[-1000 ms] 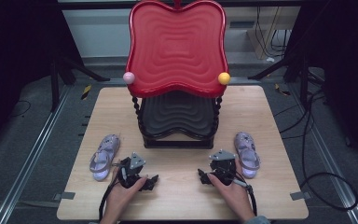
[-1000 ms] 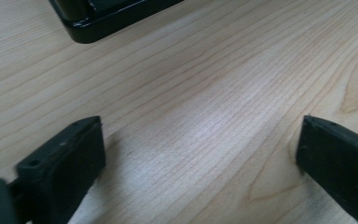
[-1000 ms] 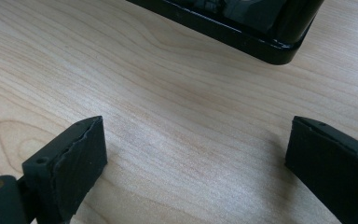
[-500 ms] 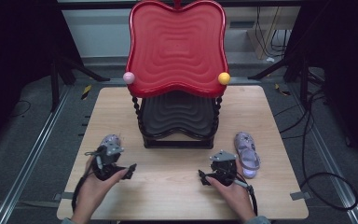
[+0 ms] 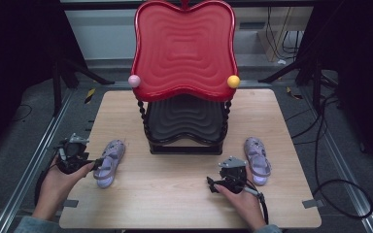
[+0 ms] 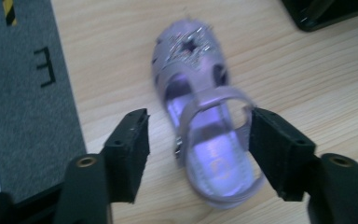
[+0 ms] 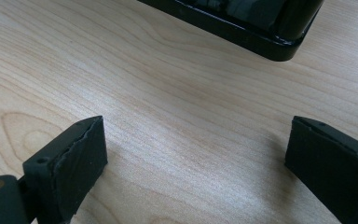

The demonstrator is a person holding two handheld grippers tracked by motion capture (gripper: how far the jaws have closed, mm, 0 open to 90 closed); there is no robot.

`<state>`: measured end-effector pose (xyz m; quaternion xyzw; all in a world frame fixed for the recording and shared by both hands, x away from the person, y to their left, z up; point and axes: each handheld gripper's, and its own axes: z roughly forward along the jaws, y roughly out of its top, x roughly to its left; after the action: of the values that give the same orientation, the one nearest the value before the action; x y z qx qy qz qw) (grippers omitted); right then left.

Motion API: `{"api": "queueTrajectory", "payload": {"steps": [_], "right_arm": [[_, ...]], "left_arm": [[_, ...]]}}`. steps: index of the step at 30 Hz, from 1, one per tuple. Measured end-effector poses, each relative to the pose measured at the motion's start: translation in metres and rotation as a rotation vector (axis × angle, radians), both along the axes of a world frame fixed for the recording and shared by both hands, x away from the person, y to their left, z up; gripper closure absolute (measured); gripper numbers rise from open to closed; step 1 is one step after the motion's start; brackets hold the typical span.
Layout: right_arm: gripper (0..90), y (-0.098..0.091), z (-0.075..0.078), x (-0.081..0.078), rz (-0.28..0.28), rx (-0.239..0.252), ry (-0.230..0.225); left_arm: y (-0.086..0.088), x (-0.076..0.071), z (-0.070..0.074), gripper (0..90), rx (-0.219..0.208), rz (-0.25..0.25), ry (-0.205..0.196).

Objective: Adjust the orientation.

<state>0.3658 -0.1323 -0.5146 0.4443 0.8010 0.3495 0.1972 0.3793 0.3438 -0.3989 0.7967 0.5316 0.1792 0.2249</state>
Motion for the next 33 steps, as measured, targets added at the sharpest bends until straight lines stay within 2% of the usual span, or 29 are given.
{"api": "queueTrajectory", "payload": {"steps": [5, 6, 9, 11, 12, 18, 24, 29, 33], "right_arm": [[5.6, 0.0, 0.0, 0.0, -0.001, 0.001, 0.001], [5.6, 0.0, 0.0, 0.0, -0.001, 0.001, 0.001], [5.6, 0.0, 0.0, 0.0, 0.0, 0.001, 0.001], [5.6, 0.0, 0.0, 0.0, 0.0, 0.001, 0.001], [5.6, 0.0, 0.0, 0.0, 0.0, 0.001, 0.001], [5.6, 0.0, 0.0, 0.0, 0.0, 0.001, 0.001], [5.6, 0.0, 0.0, 0.0, 0.0, 0.001, 0.001], [5.6, 0.0, 0.0, 0.0, 0.0, 0.001, 0.001], [5.6, 0.0, 0.0, 0.0, 0.001, 0.001, 0.001]], "left_arm": [[0.008, 0.008, -0.011, 45.6, 0.031, -0.002, 0.097], [0.008, 0.008, -0.011, 46.3, 0.031, -0.002, 0.097], [0.008, 0.014, -0.023, 50.4, 0.054, -0.017, 0.167], [0.008, 0.016, -0.027, 52.5, 0.065, -0.029, 0.196], [0.008, 0.016, -0.027, 53.4, 0.065, -0.029, 0.196], [0.006, 0.025, -0.038, 60.3, 0.072, -0.038, 0.258], [0.007, 0.032, -0.046, 69.4, 0.062, -0.047, 0.306], [0.005, 0.034, -0.048, 76.5, 0.077, -0.05, 0.31], [0.008, 0.034, -0.048, 81.2, 0.07, -0.054, 0.301]]}}
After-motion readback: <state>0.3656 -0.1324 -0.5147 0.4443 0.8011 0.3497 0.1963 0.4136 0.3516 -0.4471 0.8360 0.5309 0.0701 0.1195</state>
